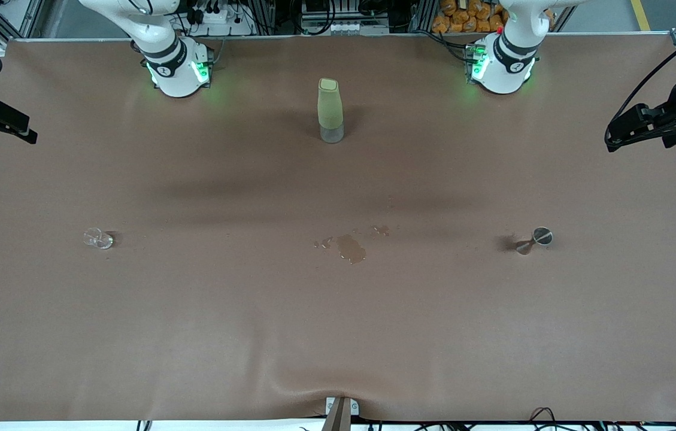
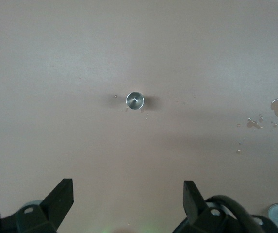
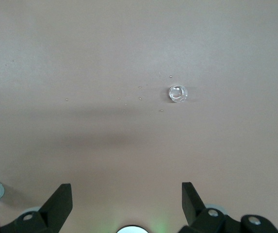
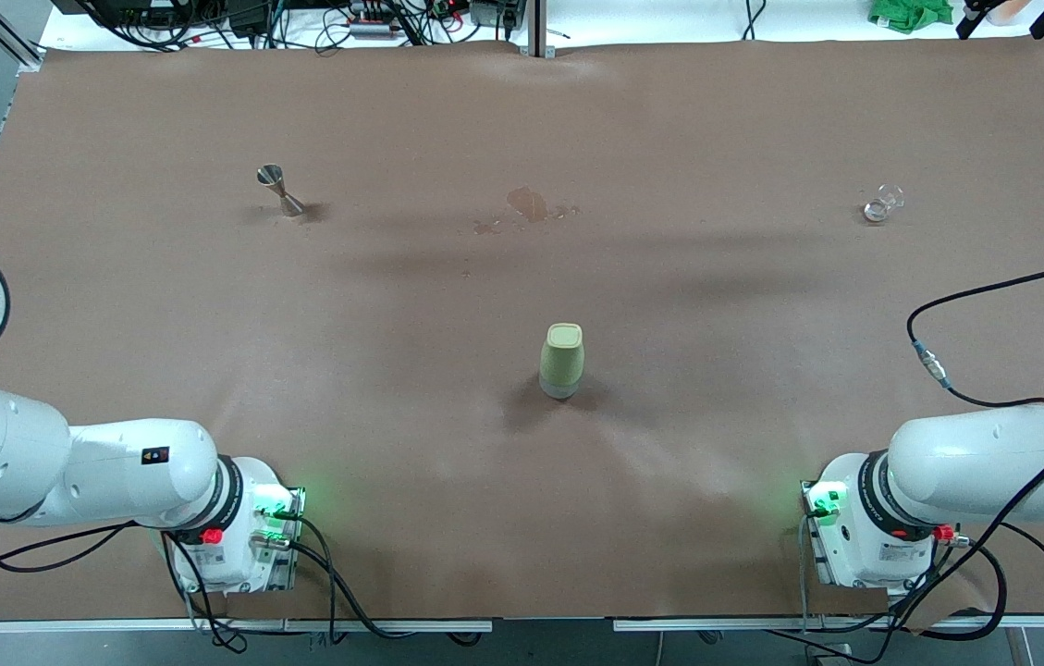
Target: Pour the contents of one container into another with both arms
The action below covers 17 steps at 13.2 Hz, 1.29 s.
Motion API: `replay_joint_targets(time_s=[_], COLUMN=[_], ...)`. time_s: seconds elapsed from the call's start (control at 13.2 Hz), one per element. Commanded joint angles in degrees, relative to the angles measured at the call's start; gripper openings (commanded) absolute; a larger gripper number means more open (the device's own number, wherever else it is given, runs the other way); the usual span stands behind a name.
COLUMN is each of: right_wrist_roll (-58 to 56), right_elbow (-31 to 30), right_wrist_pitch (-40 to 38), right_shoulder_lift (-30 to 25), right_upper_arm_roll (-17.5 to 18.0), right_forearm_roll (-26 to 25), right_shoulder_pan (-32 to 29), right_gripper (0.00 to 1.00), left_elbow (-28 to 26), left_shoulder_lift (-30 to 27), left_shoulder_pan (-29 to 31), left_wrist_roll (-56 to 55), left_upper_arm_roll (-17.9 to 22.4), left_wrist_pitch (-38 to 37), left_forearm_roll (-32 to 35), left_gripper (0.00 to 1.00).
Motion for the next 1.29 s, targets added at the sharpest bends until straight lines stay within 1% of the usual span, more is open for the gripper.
replay_joint_targets(time_s=[0.0,0.38,0.53,0.68,0.76,0.91,1.21], right_wrist_roll=[-0.4,-0.4,-0.4,-0.4,-0.4,-0.5,-1.3], right_elbow=[0.0,0.6,1.2,1.3,1.3,1.3,1.3], right_wrist_pitch=[0.3,0.2,0.2,0.1,0.1,0.1,-0.1], right_shoulder_lift=[0.0,0.3,0.4,0.4,0.4,0.4,0.7], right_upper_arm_roll=[-0.5,-0.5,-0.5,-0.5,-0.5,-0.5,-0.5], right_forearm_roll=[-0.1,-0.1,-0.1,-0.1,-0.1,-0.1,-0.1], right_shoulder_pan=[0.6,0.6,0.7,0.5,0.4,0.4,0.2], right_gripper=[1.0,1.0,1.0,1.0,1.0,1.0,1.0], left_elbow=[0.9,1.1,0.6,0.3,-0.3,-0.7,-2.2], left_shoulder_lift=[0.2,0.3,0.2,0.1,0.0,0.2,0.4], left_shoulder_pan=[0.4,0.7,2.8,3.1,3.3,6.0,8.0], left_wrist_roll=[0.0,0.6,1.1,2.0,2.8,5.6,11.4], left_upper_arm_roll=[-0.2,0.1,0.0,0.0,0.1,0.1,0.1], left_wrist_pitch=[0.0,0.0,-0.5,-1.9,-1.9,-1.9,-0.9], left_forearm_roll=[0.1,-0.4,-1.1,-1.9,-3.0,-5.5,-6.2], left_gripper=[1.0,1.0,1.0,1.0,1.0,1.0,1.0])
